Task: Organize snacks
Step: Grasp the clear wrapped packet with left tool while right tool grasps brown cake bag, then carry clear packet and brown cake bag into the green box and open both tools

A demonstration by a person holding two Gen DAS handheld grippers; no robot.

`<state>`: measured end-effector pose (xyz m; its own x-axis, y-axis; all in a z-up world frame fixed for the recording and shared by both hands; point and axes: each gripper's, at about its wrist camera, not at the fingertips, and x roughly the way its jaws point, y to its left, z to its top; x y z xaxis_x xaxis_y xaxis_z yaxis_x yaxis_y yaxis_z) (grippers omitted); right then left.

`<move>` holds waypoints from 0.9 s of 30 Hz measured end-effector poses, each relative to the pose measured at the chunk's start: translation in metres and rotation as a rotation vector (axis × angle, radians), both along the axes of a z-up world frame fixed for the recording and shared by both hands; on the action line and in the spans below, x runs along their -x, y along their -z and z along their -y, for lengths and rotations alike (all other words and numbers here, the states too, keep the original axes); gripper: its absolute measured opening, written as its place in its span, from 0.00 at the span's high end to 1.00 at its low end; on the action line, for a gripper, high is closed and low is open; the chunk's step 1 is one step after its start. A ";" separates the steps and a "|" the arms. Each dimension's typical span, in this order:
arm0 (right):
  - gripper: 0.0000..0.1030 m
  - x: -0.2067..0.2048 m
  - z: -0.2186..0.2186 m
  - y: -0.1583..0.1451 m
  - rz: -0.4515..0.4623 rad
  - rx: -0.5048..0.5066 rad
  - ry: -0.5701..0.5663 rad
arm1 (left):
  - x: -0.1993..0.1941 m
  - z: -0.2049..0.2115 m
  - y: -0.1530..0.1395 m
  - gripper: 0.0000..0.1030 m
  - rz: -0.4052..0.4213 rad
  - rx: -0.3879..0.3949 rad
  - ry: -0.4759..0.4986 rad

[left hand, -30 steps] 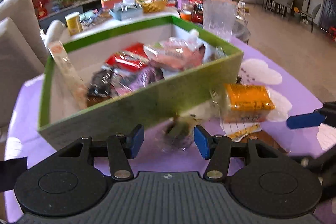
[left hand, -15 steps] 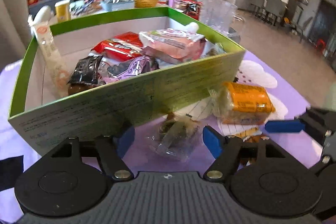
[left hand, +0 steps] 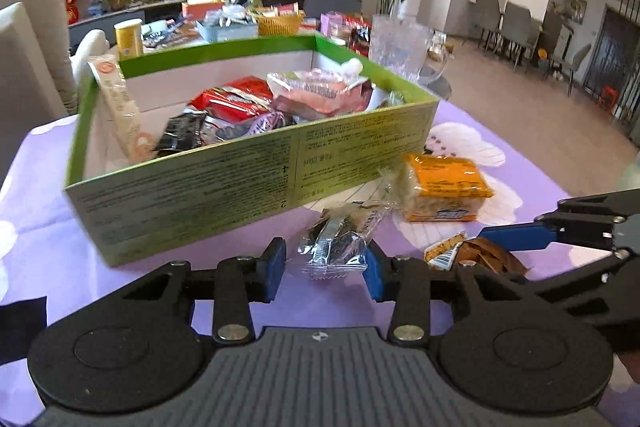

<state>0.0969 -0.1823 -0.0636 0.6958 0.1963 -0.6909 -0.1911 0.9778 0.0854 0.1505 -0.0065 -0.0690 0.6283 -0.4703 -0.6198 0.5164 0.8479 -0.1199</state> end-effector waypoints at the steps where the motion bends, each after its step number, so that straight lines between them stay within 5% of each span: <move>1: 0.44 0.003 0.001 -0.002 0.003 -0.004 -0.001 | 0.005 -0.004 -0.002 0.63 0.005 0.002 -0.008; 20: 0.46 0.024 -0.011 -0.053 0.155 0.006 -0.042 | 0.042 -0.046 -0.044 0.63 0.097 0.072 -0.143; 23: 0.62 0.017 -0.011 -0.065 0.189 -0.005 -0.038 | 0.039 -0.049 -0.051 0.63 0.118 0.083 -0.158; 27: 0.62 0.009 -0.009 -0.076 0.220 -0.022 -0.036 | 0.035 -0.055 -0.054 0.63 0.129 0.094 -0.179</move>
